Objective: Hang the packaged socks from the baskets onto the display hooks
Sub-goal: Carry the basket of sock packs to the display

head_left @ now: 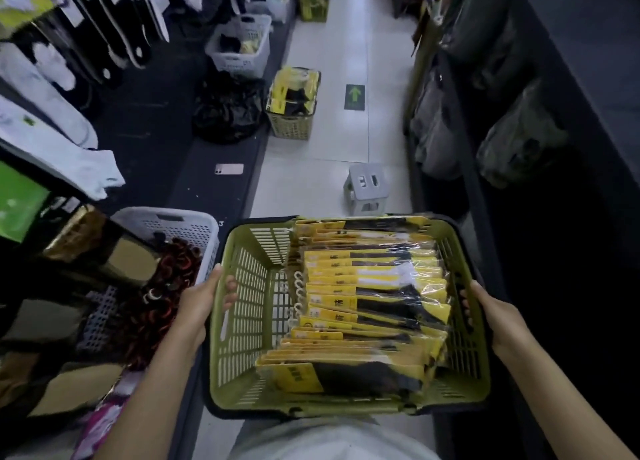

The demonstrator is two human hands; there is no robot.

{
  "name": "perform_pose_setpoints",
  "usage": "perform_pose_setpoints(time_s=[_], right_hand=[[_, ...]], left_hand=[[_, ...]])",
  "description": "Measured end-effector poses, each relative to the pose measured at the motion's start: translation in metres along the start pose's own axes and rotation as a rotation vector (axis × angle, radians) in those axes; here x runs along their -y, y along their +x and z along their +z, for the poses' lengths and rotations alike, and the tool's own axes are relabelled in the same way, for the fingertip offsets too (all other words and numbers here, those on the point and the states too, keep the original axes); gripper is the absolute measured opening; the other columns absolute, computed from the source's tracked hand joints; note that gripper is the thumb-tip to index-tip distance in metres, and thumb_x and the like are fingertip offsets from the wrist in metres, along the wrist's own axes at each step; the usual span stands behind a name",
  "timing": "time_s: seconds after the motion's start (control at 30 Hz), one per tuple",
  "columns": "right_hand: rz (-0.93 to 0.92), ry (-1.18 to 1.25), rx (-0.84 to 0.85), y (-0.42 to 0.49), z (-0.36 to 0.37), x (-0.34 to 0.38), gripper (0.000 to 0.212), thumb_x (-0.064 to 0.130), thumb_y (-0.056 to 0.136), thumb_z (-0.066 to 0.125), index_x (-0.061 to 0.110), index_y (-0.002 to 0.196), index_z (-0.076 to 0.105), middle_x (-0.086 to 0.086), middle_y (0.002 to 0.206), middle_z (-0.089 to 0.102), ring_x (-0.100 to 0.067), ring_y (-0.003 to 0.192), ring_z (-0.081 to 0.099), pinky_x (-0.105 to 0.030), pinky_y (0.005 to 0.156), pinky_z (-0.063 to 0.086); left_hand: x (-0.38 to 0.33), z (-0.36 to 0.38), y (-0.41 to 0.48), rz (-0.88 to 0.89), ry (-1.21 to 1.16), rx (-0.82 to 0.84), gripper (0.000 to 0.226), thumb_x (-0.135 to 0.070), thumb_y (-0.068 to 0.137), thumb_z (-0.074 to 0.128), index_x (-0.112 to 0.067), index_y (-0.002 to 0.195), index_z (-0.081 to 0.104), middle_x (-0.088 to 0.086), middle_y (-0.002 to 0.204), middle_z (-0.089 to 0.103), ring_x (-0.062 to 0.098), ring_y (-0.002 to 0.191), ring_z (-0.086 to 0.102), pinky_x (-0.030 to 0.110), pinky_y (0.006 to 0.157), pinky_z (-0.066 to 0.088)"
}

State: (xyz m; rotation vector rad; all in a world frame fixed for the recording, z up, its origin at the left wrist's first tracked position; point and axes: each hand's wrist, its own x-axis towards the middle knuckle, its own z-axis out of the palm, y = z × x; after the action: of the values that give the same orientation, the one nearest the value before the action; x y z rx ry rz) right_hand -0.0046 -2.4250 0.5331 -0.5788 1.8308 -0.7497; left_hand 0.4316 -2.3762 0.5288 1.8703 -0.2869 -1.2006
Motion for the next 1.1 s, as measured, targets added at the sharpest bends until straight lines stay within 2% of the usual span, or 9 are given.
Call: perform_pose_setpoints(time_s=[0.1,0.2,0.33,0.57,0.73,0.83,0.9,1.0,1.1], right_hand=[[-0.001,-0.020,0.001,0.054,0.036,0.054,0.032,0.046,0.087,0.063,0.016,0.080,0.073,0.002,0.064,0.073,-0.020,0.068,0.068,-0.028,0.055,0.048],[0.001,-0.024,0.013,0.107,0.076,0.106,0.032,0.044,0.086,0.064,0.013,0.083,0.073,0.002,0.061,0.072,-0.021,0.068,0.065,-0.030,0.058,0.047],[0.009,-0.022,0.022,0.162,0.131,0.186,0.035,0.045,0.085,0.066,0.010,0.088,0.073,-0.006,0.078,0.073,-0.026,0.077,0.066,-0.035,0.068,0.053],[-0.040,-0.073,0.122,0.253,0.227,0.330,0.036,0.046,0.086,0.064,0.011,0.087,0.073,-0.008,0.074,0.073,-0.027,0.072,0.068,-0.032,0.059,0.050],[-0.082,-0.166,0.239,0.344,0.309,0.421,0.035,0.043,0.088,0.062,0.009,0.090,0.071,-0.015,0.089,0.071,-0.029,0.078,0.066,-0.033,0.062,0.051],[-0.081,-0.278,0.328,0.387,0.359,0.473,0.047,0.050,0.085,0.063,0.005,0.096,0.070,-0.019,0.092,0.070,-0.035,0.084,0.067,-0.041,0.073,0.055],[-0.088,-0.369,0.379,0.410,0.390,0.506,0.050,0.052,0.083,0.062,0.004,0.096,0.071,-0.020,0.090,0.071,-0.037,0.083,0.068,-0.045,0.077,0.055],[-0.139,-0.497,0.448,0.431,0.436,0.548,0.047,0.052,0.083,0.062,0.006,0.091,0.069,-0.015,0.078,0.071,-0.032,0.073,0.067,-0.037,0.065,0.053],[-0.146,-0.609,0.533,0.442,0.480,0.578,0.046,0.052,0.083,0.062,0.007,0.087,0.067,-0.013,0.067,0.071,-0.033,0.069,0.067,-0.040,0.066,0.054]], left_hand=[[-0.043,0.029,0.060,-0.009,-0.015,-0.009,0.035,-0.038,0.093,0.055,-0.008,0.078,0.068,-0.001,0.059,0.069,0.007,0.046,0.063,0.020,0.051,0.052],[-0.090,0.055,0.124,-0.009,-0.010,-0.002,0.035,-0.040,0.093,0.055,-0.010,0.081,0.069,0.003,0.070,0.071,0.012,0.059,0.066,0.025,0.060,0.051],[-0.160,0.079,0.200,-0.022,0.008,0.015,0.037,-0.043,0.093,0.053,-0.010,0.086,0.069,0.006,0.081,0.070,0.018,0.074,0.066,0.026,0.065,0.050],[-0.267,0.105,0.311,-0.013,-0.043,-0.097,0.039,-0.046,0.091,0.056,-0.013,0.080,0.072,0.002,0.071,0.073,0.017,0.067,0.066,0.030,0.065,0.051],[-0.300,0.126,0.378,-0.028,-0.127,-0.234,0.039,-0.050,0.088,0.058,-0.016,0.079,0.075,0.000,0.072,0.075,0.016,0.069,0.068,0.031,0.068,0.052],[-0.311,0.139,0.397,-0.058,-0.217,-0.377,0.039,-0.049,0.088,0.058,-0.015,0.080,0.075,0.002,0.075,0.074,0.018,0.071,0.068,0.033,0.072,0.053],[-0.318,0.144,0.403,-0.073,-0.267,-0.437,0.041,-0.050,0.088,0.057,-0.014,0.083,0.075,0.005,0.080,0.075,0.021,0.076,0.069,0.034,0.074,0.054],[-0.324,0.146,0.405,-0.100,-0.348,-0.510,0.044,-0.051,0.089,0.055,-0.011,0.088,0.074,0.011,0.088,0.074,0.025,0.084,0.070,0.036,0.078,0.055],[-0.325,0.146,0.408,-0.153,-0.452,-0.599,0.043,-0.050,0.089,0.057,-0.012,0.083,0.073,0.011,0.086,0.073,0.025,0.080,0.070,0.035,0.076,0.055]])
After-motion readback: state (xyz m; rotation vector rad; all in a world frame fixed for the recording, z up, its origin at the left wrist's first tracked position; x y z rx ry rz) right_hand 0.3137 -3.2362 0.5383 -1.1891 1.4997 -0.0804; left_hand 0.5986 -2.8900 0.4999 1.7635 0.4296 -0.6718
